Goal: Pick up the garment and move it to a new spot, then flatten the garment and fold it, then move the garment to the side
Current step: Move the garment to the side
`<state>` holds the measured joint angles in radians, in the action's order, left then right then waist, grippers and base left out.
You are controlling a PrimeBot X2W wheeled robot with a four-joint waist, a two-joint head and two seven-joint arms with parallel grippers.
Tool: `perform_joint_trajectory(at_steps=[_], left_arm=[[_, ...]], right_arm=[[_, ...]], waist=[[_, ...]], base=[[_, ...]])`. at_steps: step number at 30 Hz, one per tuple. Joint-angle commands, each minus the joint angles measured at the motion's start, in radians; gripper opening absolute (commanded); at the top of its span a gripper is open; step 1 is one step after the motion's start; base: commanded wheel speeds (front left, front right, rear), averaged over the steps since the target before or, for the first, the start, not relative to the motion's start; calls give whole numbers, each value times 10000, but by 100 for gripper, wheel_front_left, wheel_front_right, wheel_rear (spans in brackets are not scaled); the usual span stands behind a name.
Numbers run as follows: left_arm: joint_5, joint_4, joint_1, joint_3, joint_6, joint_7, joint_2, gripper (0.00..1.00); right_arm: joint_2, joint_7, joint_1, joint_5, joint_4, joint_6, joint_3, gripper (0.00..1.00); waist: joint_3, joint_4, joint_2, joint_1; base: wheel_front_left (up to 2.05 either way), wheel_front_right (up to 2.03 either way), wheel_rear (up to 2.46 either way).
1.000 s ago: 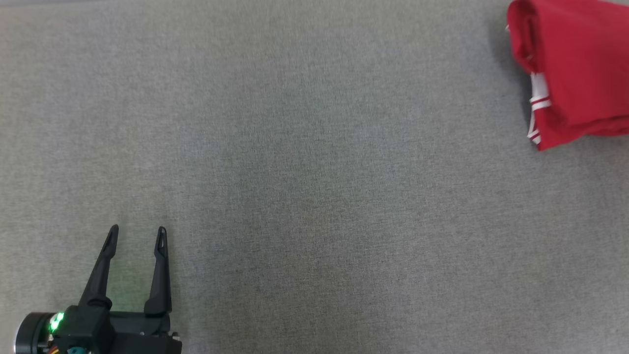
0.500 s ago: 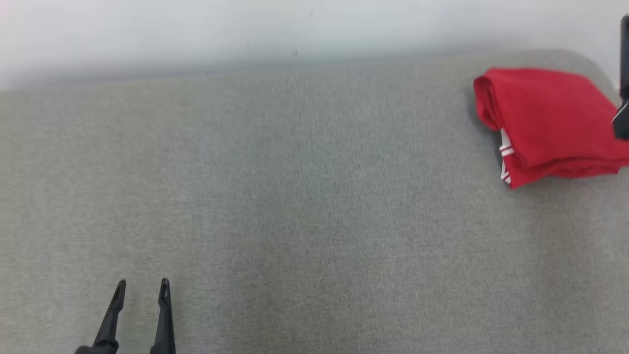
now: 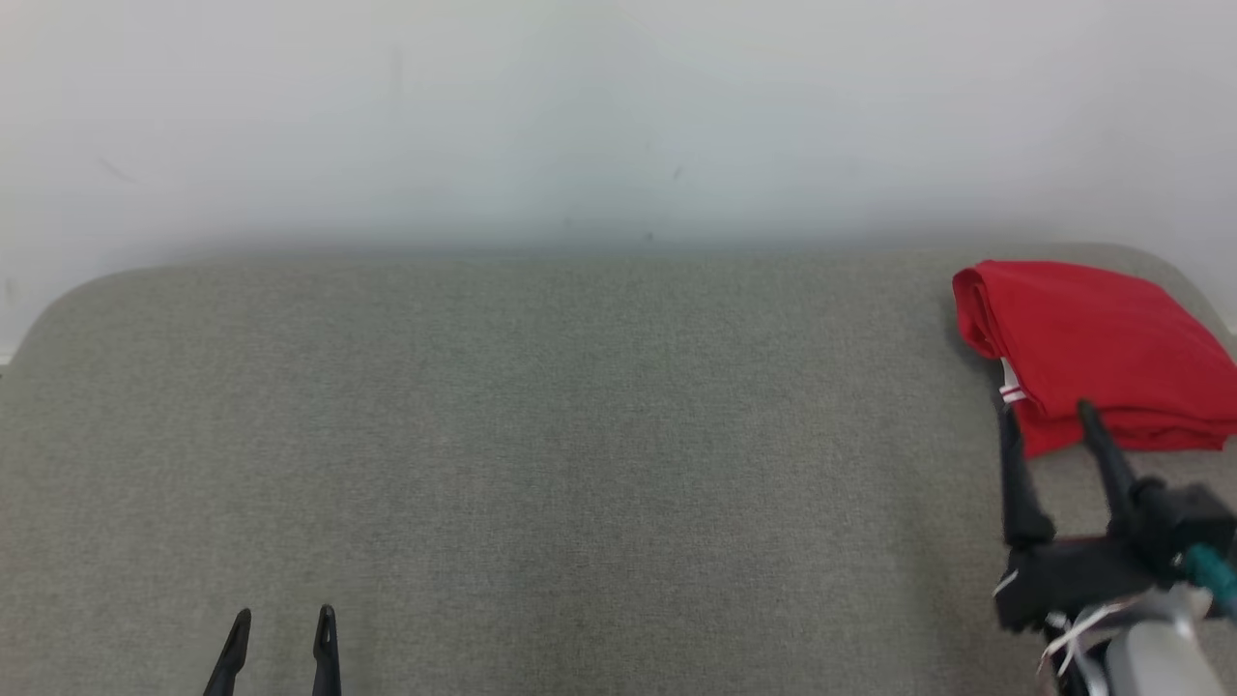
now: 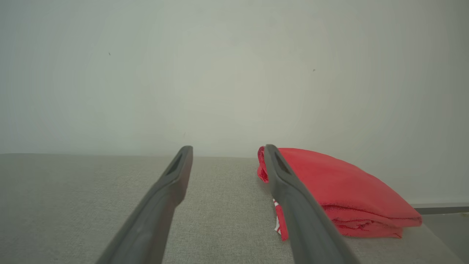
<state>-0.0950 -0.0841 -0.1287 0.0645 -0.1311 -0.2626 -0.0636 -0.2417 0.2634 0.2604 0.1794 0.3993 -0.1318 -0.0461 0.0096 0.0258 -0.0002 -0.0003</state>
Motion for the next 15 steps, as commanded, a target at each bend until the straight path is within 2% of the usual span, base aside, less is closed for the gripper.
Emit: perform_joint_trajectory(at_steps=[1, 8, 12, 15], left_arm=[[51, 36, -201, 55, 11, -24, -5, 100], [-47, -85, -324, 231, 11, -24, -20, 100], [-105, -90, -403, 263, 11, -24, 13, 100], [-99, -140, -474, 238, 11, -24, 34, 100]], right_arm=[[260, 8, -476, -205, -332, 20, -22, 100], [1389, 7, -2207, -813, -1731, 20, 290, 100], [1690, 7, -2944, -1123, -2383, 20, 531, 100], [1785, 7, -3408, -1364, -2405, 20, 595, 100]], waist=[[-312, 265, 2, 3], [-562, 239, 2, 3], [-670, 163, 2, 3], [-770, 145, 2, 3]], base=[[0, 0, 0], [0, 0, 0], [0, 0, 0], [0, 0, 0]])
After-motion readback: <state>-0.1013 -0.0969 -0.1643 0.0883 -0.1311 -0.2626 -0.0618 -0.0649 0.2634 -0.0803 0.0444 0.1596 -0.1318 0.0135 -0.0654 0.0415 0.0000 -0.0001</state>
